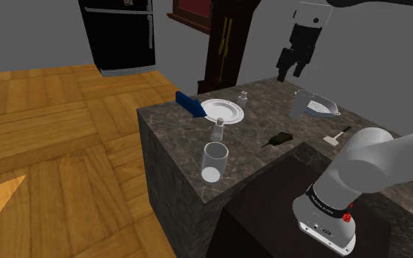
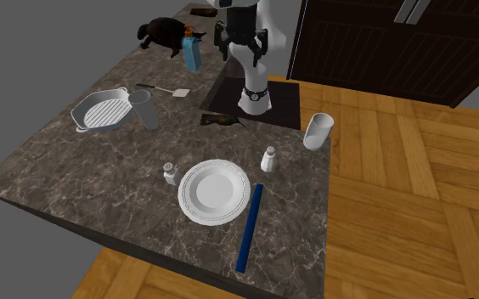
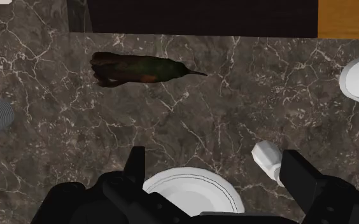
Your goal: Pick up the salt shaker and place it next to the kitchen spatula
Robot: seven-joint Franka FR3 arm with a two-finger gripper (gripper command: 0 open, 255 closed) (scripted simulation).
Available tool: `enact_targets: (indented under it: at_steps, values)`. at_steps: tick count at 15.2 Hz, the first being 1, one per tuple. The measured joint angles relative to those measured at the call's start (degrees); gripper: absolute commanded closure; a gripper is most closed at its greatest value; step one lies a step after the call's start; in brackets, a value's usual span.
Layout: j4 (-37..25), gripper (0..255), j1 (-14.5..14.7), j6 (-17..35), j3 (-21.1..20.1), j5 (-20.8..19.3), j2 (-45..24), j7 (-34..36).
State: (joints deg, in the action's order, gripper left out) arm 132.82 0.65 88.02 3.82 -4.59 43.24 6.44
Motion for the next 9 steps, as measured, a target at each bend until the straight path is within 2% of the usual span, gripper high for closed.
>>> enact_targets:
  at_steps: [2,9]
  values:
    - [0.3,0,0.1,0.6,-0.3,0.3,-0.4,0.4]
    - [4.5,0,2.0,12.0,-3.6,3.1,-7.6,5.1]
